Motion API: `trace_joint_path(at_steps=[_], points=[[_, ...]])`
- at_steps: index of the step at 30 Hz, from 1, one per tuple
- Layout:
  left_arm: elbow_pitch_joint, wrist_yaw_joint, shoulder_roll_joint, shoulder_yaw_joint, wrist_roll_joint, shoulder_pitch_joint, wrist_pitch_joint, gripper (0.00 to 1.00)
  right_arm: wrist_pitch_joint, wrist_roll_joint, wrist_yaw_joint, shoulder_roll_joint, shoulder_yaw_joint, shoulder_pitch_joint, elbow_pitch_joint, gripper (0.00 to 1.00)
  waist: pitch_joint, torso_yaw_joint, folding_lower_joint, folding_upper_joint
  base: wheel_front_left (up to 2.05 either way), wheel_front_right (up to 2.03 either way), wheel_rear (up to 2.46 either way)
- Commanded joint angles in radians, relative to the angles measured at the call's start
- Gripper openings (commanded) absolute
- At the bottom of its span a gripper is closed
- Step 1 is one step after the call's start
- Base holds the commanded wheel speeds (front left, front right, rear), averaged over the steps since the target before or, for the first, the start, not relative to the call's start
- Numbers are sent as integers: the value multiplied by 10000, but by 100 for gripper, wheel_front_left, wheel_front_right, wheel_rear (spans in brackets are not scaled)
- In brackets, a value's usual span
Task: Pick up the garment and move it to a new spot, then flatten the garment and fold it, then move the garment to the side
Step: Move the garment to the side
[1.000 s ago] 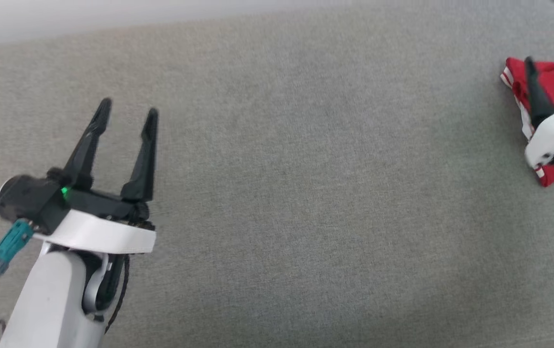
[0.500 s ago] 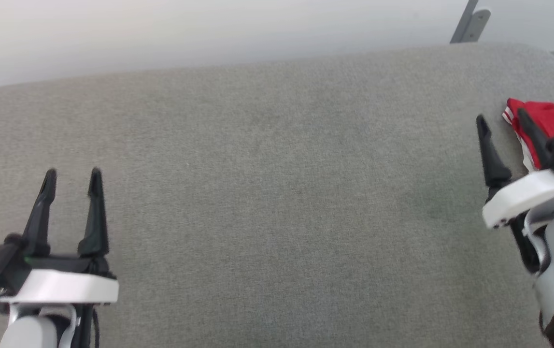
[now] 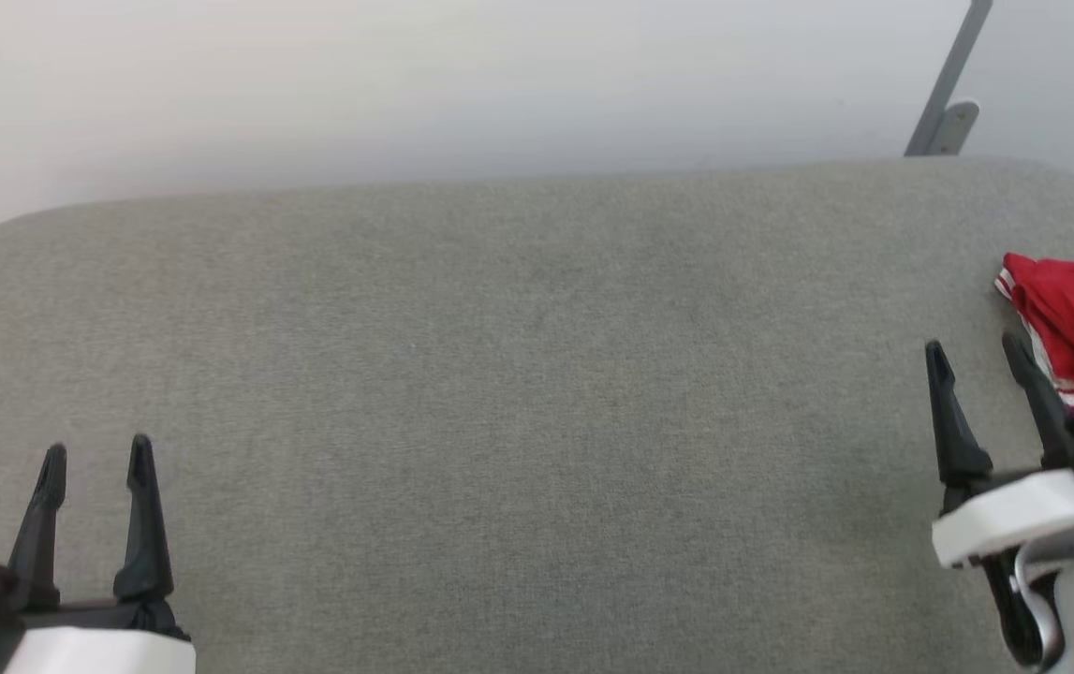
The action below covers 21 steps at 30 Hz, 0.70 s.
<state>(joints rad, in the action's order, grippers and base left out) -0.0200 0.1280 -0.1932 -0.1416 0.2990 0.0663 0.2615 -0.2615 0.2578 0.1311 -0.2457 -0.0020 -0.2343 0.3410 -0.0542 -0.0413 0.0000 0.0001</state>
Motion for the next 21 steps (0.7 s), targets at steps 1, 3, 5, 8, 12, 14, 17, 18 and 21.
trace_joint_path(at_steps=[1,3,5,8,12,14,17,18,21], points=[[-72,32,67,-128,5,288,45,100,-36,-45,-7,177,-170,482,-322,100,198,154,0,-1,0,0,0],[-91,32,128,-219,4,494,45,100,-36,-96,-7,289,-335,875,-582,100,299,232,0,-1,0,0,0],[-113,32,185,-259,44,565,45,100,-36,-93,-7,361,-448,1063,-667,100,355,274,0,-1,0,0,0],[-140,32,206,-364,72,825,45,100,-37,-141,-7,517,-647,1584,-876,100,499,387,0,-1,0,0,0],[-191,32,337,-471,110,1118,45,100,-37,-120,-7,706,-862,2118,-1146,100,610,475,0,-1,0,0,0],[-208,32,359,-457,103,1259,45,100,-37,-142,-7,783,-948,2335,-1262,100,660,509,0,-1,0,0,0],[-73,32,265,-333,-26,1421,45,100,-38,-186,-7,910,-1048,2611,-1419,100,719,552,0,-1,0,0,0],[-19,32,253,-277,-32,1451,43,100,-38,-225,-7,949,-1070,2707,-1470,100,739,564,0,-1,0,0,0],[138,32,169,-81,-83,1523,43,100,-38,-262,-7,1068,-1110,2926,-1620,100,780,592,0,-1,0,0,0]])
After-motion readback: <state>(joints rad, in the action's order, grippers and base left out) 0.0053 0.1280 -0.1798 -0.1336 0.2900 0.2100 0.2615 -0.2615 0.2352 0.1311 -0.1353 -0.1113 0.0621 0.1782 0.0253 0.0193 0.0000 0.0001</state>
